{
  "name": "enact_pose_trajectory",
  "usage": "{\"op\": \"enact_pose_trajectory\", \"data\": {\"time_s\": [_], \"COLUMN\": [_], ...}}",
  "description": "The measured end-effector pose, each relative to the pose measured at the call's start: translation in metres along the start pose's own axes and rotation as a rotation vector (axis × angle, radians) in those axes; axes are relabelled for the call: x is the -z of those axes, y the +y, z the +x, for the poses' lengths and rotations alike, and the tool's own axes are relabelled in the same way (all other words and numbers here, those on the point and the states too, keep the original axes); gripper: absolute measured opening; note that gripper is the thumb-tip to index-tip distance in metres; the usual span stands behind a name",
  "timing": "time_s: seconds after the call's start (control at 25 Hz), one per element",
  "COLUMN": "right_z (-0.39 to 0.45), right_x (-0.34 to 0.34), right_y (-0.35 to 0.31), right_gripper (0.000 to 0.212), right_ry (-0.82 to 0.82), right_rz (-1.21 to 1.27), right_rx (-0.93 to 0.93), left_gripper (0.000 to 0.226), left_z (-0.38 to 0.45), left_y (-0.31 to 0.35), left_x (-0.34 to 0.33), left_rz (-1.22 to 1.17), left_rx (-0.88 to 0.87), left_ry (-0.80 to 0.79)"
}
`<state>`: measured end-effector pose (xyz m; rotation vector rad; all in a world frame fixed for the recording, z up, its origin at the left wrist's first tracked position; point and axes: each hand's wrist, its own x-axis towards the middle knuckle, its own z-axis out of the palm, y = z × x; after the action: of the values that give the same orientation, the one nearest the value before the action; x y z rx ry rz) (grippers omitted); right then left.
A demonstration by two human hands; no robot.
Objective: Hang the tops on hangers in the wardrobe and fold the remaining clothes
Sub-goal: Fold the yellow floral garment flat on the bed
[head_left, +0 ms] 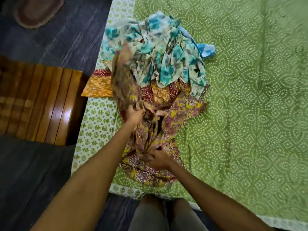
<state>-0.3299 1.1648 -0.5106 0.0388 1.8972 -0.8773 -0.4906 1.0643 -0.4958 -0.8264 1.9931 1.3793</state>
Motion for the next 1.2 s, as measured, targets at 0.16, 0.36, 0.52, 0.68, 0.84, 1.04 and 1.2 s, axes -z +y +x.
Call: {"op": "enact_pose_trajectory", "data": {"time_s": [0.16, 0.36, 0.52, 0.68, 0.84, 1.04, 1.2], "right_z": [-0.005, 0.031, 0.073, 0.103, 0.077, 0.017, 0.011], "right_x": [0.049, 0.119, 0.124, 0.091, 0.038, -0.003, 0.024], "right_y": [0.015, -0.019, -0.052, -0.055, -0.016, 0.042, 0.02], "right_gripper": [0.021, 0.026, 0.076, 0.093, 0.081, 0.091, 0.036], "right_ry": [0.169, 0.636, 0.569, 0.228, 0.257, 0.052, -0.029], "right_rz": [0.204, 0.12, -0.465, -0.563, -0.156, 0.297, 0.675], "right_rx": [-0.116, -0.033, 0.159, 0.103, -0.116, -0.232, -0.271], "left_gripper": [0.064, 0.052, 0.059, 0.07, 0.049, 0.057, 0.056], "left_z": [-0.006, -0.031, -0.035, -0.056, -0.059, -0.067, -0.069], "left_y": [-0.07, -0.114, -0.141, -0.162, -0.207, -0.215, -0.203], "left_x": [0.034, 0.04, 0.045, 0.047, 0.068, 0.081, 0.075], "left_rz": [-0.478, -0.735, -0.885, -0.477, -0.637, -0.674, -0.745], "left_rx": [0.438, 0.471, 0.49, 0.583, 0.579, 0.494, 0.504], "left_ry": [-0.183, -0.156, -0.004, -0.063, 0.206, 0.364, 0.267]}}
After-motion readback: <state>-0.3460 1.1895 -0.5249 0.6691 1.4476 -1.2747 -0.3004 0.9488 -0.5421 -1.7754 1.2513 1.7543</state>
